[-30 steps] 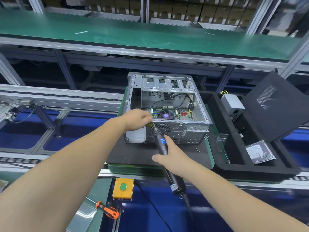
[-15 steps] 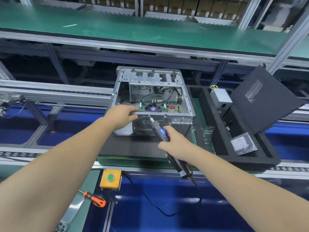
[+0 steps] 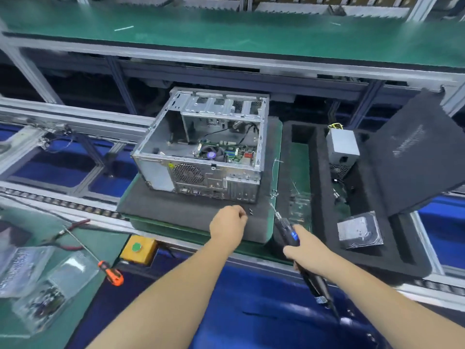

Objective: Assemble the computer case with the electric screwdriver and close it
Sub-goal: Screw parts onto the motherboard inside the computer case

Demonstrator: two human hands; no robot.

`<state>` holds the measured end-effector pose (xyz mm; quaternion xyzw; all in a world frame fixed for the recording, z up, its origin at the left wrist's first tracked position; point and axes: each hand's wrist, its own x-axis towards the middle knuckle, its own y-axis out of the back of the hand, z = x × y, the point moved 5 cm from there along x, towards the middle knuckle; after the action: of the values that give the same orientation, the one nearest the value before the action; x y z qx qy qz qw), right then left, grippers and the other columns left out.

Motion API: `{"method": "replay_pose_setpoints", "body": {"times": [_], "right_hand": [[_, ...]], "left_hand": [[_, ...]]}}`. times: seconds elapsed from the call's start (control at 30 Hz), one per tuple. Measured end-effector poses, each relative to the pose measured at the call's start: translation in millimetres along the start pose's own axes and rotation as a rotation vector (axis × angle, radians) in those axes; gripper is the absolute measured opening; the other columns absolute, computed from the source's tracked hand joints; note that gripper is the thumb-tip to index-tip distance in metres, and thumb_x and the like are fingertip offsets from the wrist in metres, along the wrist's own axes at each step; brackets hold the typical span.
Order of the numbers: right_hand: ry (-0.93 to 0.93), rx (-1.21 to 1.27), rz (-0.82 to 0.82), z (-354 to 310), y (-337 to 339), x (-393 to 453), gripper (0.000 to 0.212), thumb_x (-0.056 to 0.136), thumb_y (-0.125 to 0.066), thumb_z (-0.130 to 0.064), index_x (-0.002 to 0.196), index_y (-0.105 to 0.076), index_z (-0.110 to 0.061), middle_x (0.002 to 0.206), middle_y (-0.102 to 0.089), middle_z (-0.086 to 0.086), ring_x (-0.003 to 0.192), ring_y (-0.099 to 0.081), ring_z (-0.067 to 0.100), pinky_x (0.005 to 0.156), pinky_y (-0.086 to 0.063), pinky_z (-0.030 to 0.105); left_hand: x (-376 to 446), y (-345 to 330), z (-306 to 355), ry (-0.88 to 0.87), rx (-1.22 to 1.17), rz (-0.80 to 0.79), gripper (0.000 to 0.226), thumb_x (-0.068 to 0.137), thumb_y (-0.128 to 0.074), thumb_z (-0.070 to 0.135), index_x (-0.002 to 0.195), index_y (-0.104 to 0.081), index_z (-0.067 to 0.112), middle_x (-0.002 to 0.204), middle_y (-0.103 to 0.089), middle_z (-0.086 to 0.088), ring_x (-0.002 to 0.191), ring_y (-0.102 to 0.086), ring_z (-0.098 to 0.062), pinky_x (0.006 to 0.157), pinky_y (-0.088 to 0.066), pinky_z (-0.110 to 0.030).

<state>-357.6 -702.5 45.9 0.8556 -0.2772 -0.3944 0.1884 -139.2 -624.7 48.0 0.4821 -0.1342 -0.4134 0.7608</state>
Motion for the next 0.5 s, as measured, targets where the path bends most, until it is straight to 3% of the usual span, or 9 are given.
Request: {"method": "replay_pose_setpoints", "body": {"times": [0.1, 0.23, 0.5], "right_hand": [[0.035, 0.006, 0.0, 16, 7, 12, 0.042, 0.085, -0.06, -0.031, 0.122, -0.042, -0.026, 0.075, -0.061, 0.0, 0.046, -0.054, 0.005, 0.048, -0.043, 0.022], [0.079, -0.031, -0.042, 17, 10, 24, 0.041, 0.087, -0.059, -0.032, 0.12, -0.034, -0.033, 0.092, -0.063, -0.003, 0.061, -0.059, 0.009, 0.058, -0.045, 0.028], [0.191, -0.03, -0.133, 6, 20, 29, 0.024, 0.085, -0.056, -0.031, 0.106, -0.044, -0.029, 0.082, -0.056, 0.003, 0.061, -0.052, 0.018, 0.058, -0.043, 0.032]], "left_hand": [[9, -16, 15, 0.073, 0.067, 0.066, 0.021, 0.101, -0.057, 0.037, 0.111, -0.073, 0.028, 0.111, -0.068, 0.0, 0.098, -0.065, -0.023, 0.071, -0.049, -0.033], [15, -27, 32, 0.149, 0.165, 0.123, 0.028, 0.101, -0.058, 0.044, 0.114, -0.071, 0.024, 0.112, -0.065, -0.002, 0.099, -0.065, -0.026, 0.071, -0.052, -0.037], [24, -32, 42, 0.292, 0.232, 0.149, 0.021, 0.103, -0.055, 0.026, 0.113, -0.067, 0.012, 0.112, -0.066, -0.01, 0.103, -0.064, -0.031, 0.074, -0.05, -0.038]]}}
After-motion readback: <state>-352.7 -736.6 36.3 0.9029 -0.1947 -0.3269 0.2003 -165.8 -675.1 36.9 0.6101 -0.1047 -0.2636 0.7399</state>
